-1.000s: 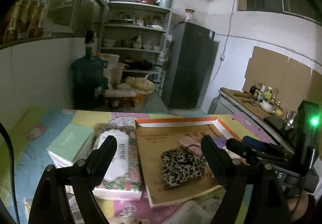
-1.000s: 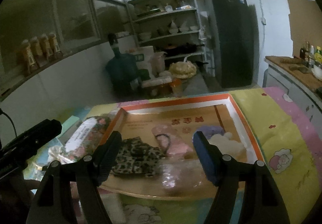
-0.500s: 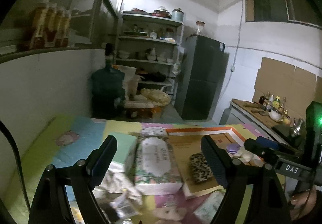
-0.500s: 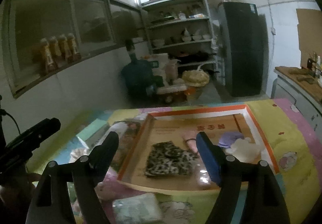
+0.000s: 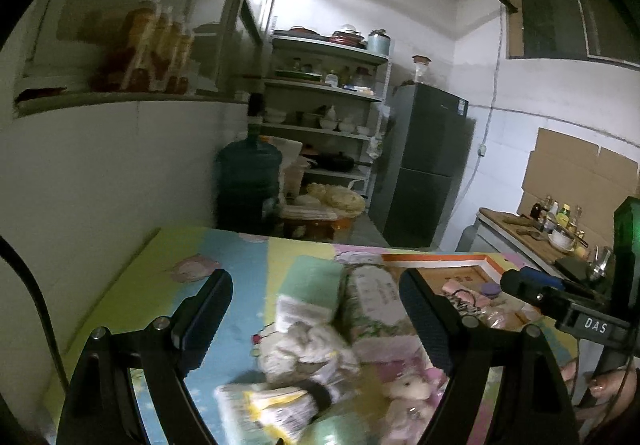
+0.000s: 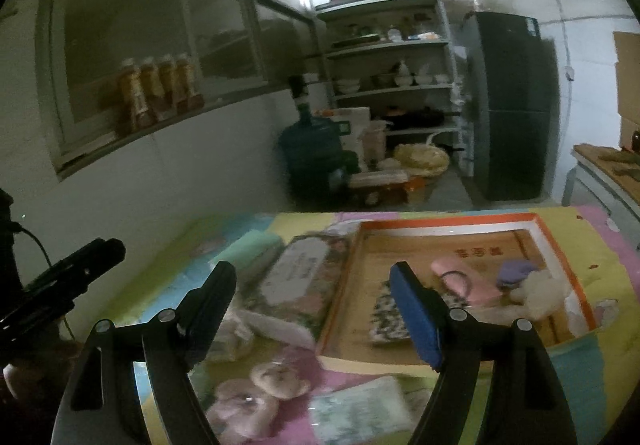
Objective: Organize soft objects
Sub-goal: 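Move both open tools away from the box back over the pile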
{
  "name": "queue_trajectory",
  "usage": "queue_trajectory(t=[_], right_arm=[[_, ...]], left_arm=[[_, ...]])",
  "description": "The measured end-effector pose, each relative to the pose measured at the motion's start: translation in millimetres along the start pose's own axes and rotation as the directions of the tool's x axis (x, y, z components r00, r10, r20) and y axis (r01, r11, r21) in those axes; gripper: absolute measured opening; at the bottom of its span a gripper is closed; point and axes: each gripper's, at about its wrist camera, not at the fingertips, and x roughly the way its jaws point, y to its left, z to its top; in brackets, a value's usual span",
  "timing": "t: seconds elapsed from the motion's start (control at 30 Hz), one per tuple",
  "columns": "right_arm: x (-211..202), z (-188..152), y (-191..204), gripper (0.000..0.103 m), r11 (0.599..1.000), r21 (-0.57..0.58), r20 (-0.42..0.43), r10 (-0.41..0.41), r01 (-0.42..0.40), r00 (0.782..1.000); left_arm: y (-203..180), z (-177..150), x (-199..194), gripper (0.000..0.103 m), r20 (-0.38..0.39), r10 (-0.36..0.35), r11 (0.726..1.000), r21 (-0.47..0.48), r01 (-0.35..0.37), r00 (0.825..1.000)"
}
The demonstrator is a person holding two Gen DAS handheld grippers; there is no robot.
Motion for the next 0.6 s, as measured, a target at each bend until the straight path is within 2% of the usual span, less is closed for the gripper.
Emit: queue_trajectory(t=[0.33, 0.5, 0.6], right_arm=[[20, -25, 60, 0.08, 0.991, -0.065, -0.082, 0.108, -0.114, 0.991], [38, -54, 94, 0.08, 0.975, -0.121, -0.177, 0.165, -0.188, 0.97], [53, -69, 110, 0.08, 0.968, -0.155, -0.227, 0.161, -0.199, 0.96]], left_arm=[[41, -21, -14, 0.085, -0.025, 0.003, 0.999, -0.041, -0.004, 1.0], [59, -34, -19, 0.085, -0.037, 0.008, 0.998, -0.063, -0.011, 0.999], [70, -43, -22, 0.085, -0.05, 0.015, 0.996, -0.082, -0.019, 0.999]])
